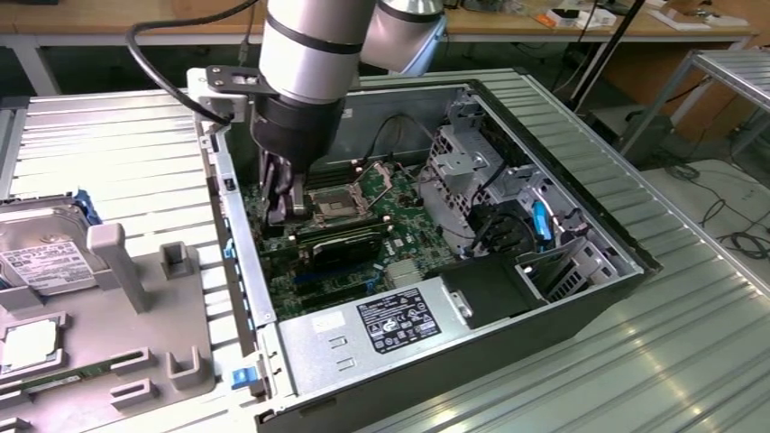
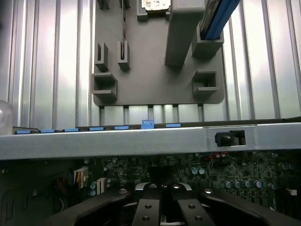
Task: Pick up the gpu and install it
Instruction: 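Press down on the gpu until it lock into place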
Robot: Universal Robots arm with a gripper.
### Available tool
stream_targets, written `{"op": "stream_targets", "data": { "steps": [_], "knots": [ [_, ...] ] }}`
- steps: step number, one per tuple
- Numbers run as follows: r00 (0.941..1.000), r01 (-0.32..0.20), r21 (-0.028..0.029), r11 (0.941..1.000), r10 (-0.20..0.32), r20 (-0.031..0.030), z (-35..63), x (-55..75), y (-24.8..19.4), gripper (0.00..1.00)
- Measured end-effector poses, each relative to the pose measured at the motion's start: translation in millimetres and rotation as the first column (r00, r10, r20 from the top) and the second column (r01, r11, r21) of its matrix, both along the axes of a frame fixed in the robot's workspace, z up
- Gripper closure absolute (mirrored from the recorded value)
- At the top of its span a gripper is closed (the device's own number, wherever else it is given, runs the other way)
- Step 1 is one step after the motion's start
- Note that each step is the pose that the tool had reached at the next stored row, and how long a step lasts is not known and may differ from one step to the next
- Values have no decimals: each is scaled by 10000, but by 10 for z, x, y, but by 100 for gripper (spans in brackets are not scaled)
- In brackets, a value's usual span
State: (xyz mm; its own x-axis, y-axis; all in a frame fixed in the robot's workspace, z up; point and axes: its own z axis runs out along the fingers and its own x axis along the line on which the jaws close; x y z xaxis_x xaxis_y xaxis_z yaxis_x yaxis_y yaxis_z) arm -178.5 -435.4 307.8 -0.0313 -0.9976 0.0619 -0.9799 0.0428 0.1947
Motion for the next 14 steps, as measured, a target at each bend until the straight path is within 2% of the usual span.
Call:
{"op": "stream_targets", "data": {
  "steps": [8, 11, 14],
  "knots": [
    [10000, 31, 12, 10000, -31, 2, 35, 4, 57, 89],
    [10000, 67, 12, 10000, -68, 15, 49, 4, 91, 89],
    [10000, 71, 24, 10000, -71, 27, 59, 3, 100, 89]
  ]
}}
